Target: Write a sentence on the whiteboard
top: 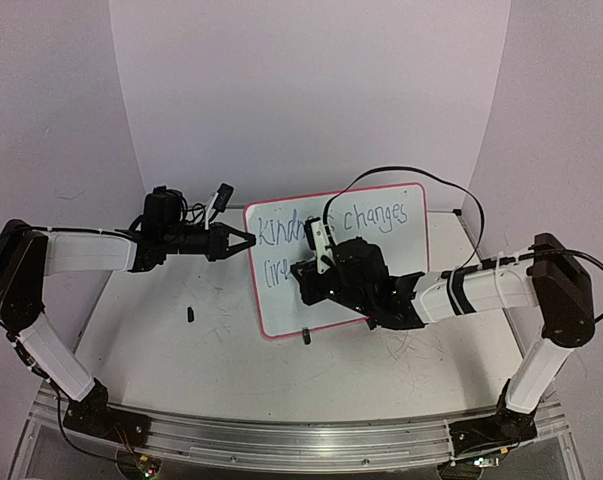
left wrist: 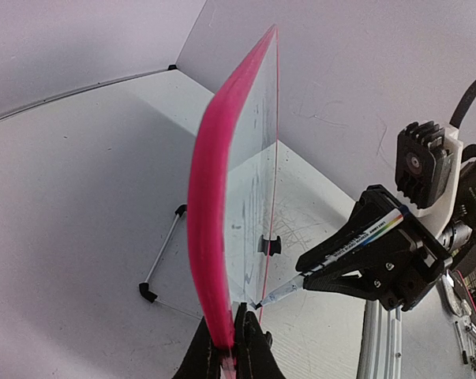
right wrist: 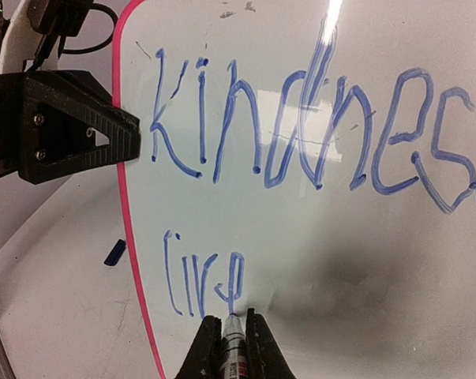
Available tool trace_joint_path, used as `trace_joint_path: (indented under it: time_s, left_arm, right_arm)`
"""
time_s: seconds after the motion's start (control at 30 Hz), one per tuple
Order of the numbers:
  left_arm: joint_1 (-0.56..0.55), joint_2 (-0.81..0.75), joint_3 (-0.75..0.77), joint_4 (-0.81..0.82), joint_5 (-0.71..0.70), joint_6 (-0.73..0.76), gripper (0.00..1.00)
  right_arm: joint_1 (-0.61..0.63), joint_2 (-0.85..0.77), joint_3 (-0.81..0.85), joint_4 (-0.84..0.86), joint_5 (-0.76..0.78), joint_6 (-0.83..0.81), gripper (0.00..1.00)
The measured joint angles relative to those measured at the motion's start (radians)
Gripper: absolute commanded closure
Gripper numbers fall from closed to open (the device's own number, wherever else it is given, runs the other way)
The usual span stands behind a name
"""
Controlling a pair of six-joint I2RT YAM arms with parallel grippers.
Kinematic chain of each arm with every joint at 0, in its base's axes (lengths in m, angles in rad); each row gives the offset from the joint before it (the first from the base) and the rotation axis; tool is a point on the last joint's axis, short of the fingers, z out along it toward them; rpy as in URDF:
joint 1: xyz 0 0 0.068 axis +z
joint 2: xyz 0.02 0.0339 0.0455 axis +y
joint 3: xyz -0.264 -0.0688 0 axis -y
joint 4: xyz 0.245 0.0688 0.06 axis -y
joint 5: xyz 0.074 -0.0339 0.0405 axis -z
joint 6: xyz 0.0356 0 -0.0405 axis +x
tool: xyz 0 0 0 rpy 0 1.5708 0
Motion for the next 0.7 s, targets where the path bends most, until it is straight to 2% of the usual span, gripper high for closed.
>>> trace_joint_path:
  time_s: [0.53,0.7]
  left_arm:
    - [0.000,0.000,0.000,0.000,0.001,0.000,1.00]
    - [0.000,0.000,0.000,0.000,0.008,0.006,1.00]
  right_arm:
    - [0.004,-0.025,-0.018,-0.028,0.052,-0.005,1.00]
    - [-0.006,-0.121,-0.069,-0.053,0.018,-0.030,1.00]
